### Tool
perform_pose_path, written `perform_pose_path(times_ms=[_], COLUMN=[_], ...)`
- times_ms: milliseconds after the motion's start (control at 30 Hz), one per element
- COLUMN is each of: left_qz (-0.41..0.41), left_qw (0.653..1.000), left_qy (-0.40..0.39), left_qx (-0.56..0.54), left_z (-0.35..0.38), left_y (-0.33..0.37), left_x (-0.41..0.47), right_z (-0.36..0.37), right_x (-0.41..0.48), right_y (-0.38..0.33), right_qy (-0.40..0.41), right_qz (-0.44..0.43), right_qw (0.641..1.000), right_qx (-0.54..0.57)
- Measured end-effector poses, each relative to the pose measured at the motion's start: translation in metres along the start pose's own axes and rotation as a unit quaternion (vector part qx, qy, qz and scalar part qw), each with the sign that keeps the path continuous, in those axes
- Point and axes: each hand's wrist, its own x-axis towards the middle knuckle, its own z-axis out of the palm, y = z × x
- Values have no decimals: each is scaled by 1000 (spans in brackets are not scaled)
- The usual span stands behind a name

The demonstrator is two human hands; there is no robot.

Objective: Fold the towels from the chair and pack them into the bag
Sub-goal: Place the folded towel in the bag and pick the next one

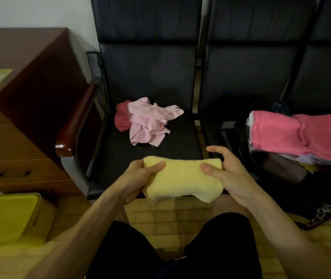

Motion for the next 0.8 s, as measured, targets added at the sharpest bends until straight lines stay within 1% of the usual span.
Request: perform_pose_path(times_ms=[67, 133, 200, 233, 300, 367, 400, 500, 633, 800], left_qz=[36, 74, 131, 156, 194, 224, 239, 279, 320, 387], left_qw=[999, 994, 987, 985, 981, 969, 960, 935, 902, 845], left_qy=[32, 78, 90, 75, 15, -29, -31, 23, 109, 196], left_qx=[4, -3, -10, -6, 25, 97, 139, 217, 268, 314], left_z=[-3, -7, -11, -13, -18, -25, -28, -31, -33, -27], left_y=[9, 23, 39, 50, 72, 90, 96, 111, 122, 125], left_x=[3, 1, -4, -9, -23, -36, -39, -43, -45, -52], right_z=[-2, -4, -6, -8, -10, -10, -10, -7, -3, -4], right_x=[2, 5, 9, 10, 15, 19, 20, 18, 18, 18], right_y=[-12, -27, -42, -51, -66, -82, -90, -110, -131, -143], right_qy=[-25, -34, -47, -58, -80, -80, -74, -73, -66, -29], right_qz=[-39, -78, -111, -117, -119, -134, -143, -158, -180, -219], right_qw=[999, 994, 985, 982, 975, 963, 955, 942, 932, 911], right_qx=[-25, -74, -121, -138, -171, -221, -248, -286, -307, -349])
